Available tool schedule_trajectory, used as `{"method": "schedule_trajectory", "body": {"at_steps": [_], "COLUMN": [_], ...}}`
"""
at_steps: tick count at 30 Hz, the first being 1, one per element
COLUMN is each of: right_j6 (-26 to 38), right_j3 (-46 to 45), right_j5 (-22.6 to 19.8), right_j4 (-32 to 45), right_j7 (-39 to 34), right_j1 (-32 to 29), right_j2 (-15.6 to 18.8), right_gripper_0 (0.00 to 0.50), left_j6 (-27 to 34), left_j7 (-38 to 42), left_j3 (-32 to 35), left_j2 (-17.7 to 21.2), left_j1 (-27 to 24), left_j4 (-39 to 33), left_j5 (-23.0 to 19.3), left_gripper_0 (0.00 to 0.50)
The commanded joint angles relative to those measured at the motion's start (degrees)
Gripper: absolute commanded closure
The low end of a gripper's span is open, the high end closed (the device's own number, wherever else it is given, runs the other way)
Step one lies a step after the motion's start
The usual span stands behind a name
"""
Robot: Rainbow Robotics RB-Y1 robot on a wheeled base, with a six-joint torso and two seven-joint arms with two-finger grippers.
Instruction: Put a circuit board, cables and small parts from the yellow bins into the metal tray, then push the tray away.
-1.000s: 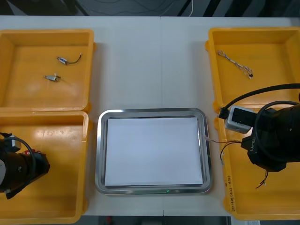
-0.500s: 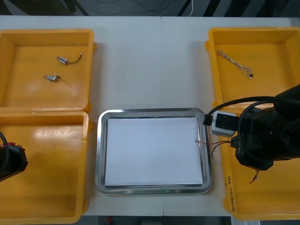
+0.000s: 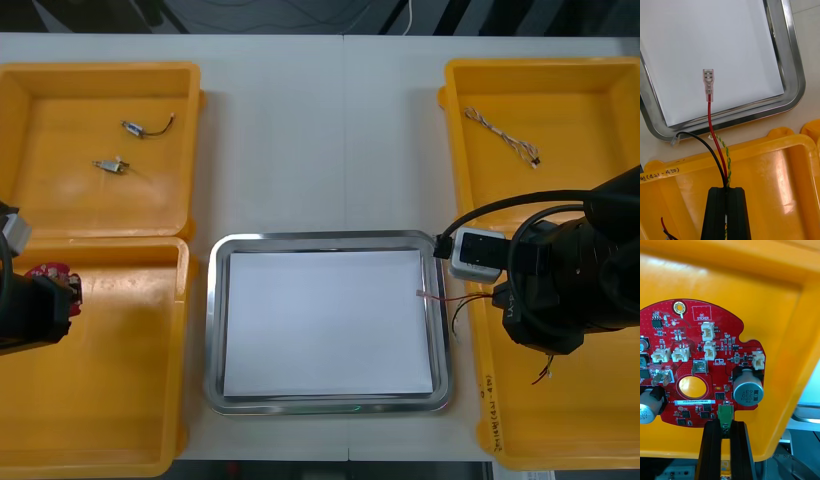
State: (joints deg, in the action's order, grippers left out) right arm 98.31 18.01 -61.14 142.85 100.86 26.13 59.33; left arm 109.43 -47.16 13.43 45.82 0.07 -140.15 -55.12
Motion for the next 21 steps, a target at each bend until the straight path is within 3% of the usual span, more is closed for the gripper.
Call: {"method": "schedule_trajectory", "body": {"at_steps": [1,9,21], "right_j6": [1.1,2.1,2.2], "right_j3": [0.4,0.4,0.4], "right_j5": [-0.5,-0.4,-0.5], "right_j4": [0.2,0.3,0.3], "right_j7": [-2.2,-2.3,-2.4], "right_j1": [1.7,1.7,1.7], "right_j2": [1.8,1.8,1.8], "right_gripper_0": [0.5,0.5,0.5], "left_j6": [0.6,0.6,0.5], "left_j7": [-3.6,-3.6,-2.1], "left_j3": [-4.6,-15.8,-32.0], "left_j2": [4.5,6.1,5.7], "left_j1": [-7.1,-16.5,-29.5], "left_j4": [-2.1,-2.0,0.8], "left_j5": [-2.5,-3.0,-3.9], "left_gripper_0": [0.5,0.5,0.5]}}
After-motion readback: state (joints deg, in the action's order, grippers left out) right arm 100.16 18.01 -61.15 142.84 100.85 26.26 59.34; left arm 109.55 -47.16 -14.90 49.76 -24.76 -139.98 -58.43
